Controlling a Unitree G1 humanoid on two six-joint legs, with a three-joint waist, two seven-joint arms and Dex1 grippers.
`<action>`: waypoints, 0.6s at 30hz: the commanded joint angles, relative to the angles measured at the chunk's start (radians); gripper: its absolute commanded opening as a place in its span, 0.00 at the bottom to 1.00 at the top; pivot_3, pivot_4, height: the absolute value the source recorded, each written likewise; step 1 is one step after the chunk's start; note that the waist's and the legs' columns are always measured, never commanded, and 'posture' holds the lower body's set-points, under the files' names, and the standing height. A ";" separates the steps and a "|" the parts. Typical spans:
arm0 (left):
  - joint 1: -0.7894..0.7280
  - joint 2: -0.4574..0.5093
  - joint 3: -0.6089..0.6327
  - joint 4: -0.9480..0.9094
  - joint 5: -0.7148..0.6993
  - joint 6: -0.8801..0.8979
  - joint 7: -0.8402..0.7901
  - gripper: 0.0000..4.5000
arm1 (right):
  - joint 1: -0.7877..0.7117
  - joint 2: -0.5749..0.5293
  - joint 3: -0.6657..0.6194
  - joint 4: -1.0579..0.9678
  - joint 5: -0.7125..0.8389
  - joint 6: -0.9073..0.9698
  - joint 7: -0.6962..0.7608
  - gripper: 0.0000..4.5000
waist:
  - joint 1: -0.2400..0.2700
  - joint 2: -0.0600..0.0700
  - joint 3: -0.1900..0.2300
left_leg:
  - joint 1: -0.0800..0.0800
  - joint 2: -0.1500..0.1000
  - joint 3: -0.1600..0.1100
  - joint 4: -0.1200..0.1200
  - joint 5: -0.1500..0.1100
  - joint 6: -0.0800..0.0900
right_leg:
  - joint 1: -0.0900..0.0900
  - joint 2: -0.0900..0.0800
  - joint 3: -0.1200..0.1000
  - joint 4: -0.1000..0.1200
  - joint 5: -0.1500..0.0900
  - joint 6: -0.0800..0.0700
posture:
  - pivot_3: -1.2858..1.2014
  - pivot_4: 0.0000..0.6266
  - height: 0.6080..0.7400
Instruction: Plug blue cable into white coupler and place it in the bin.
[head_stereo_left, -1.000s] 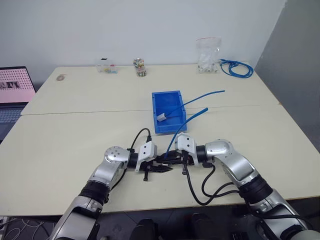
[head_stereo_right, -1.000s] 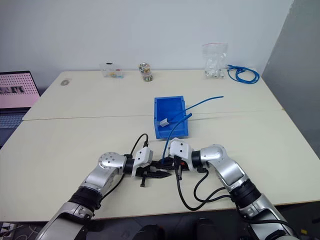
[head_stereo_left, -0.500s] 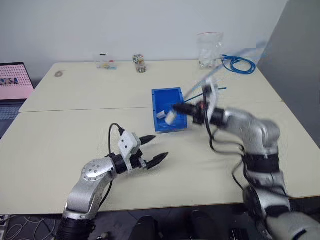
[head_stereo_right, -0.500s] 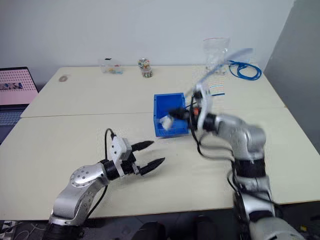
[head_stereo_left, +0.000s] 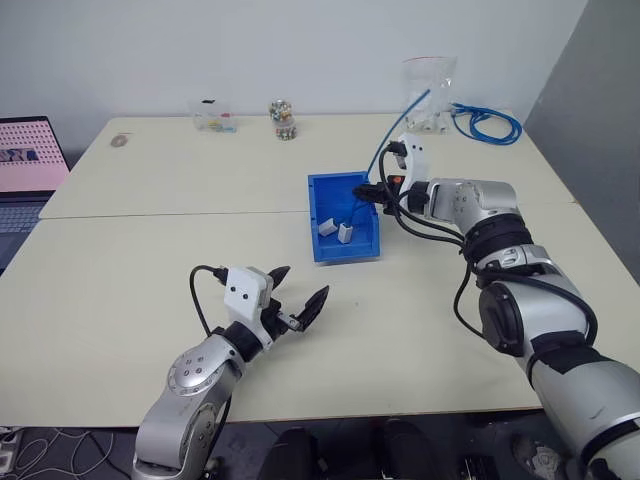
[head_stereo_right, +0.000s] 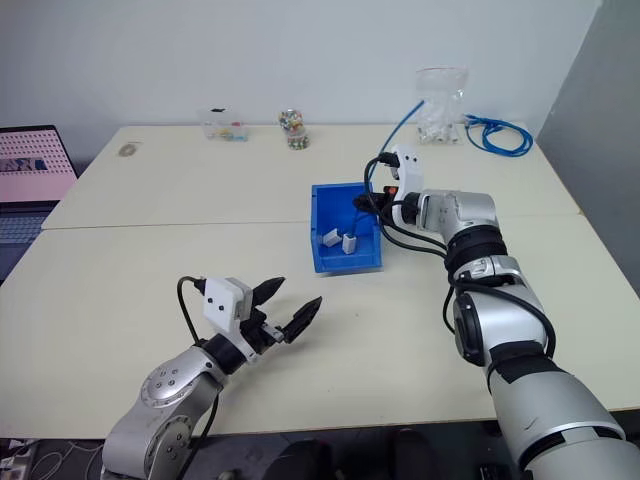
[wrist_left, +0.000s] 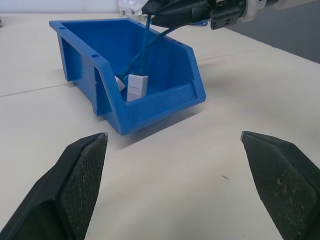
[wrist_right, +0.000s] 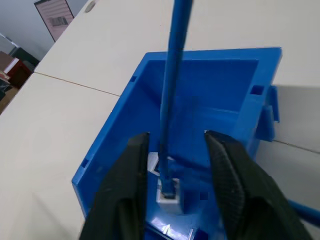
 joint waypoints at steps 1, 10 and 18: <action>-0.039 -0.021 0.009 -0.003 -0.022 0.019 0.039 1.00 | -0.025 -0.050 0.008 -0.080 -0.014 -0.012 0.062 0.64 | 0.000 0.000 0.000 | 0.000 0.000 0.000 0.000 0.000 0.000 | 0.000 0.000 0.000 0.000 0.000 0.000 | 0.52 0.24 1.00; -0.045 -0.010 0.059 0.032 0.074 0.019 0.174 1.00 | 0.530 -0.293 0.086 -1.171 0.045 0.126 0.135 0.75 | 0.014 -0.001 0.000 | -0.004 0.000 -0.004 0.000 0.000 0.000 | 0.000 -0.001 -0.002 -0.004 -0.001 0.001 | 0.52 0.24 1.00; -0.060 -0.022 0.114 0.114 0.118 -0.019 0.245 1.00 | 1.162 -0.083 0.069 -1.566 -0.201 -0.089 -0.367 0.75 | 0.008 -0.004 -0.001 | 0.001 0.001 -0.004 0.000 0.000 -0.003 | 0.002 0.000 -0.002 -0.001 -0.004 0.007 | 0.52 0.24 1.00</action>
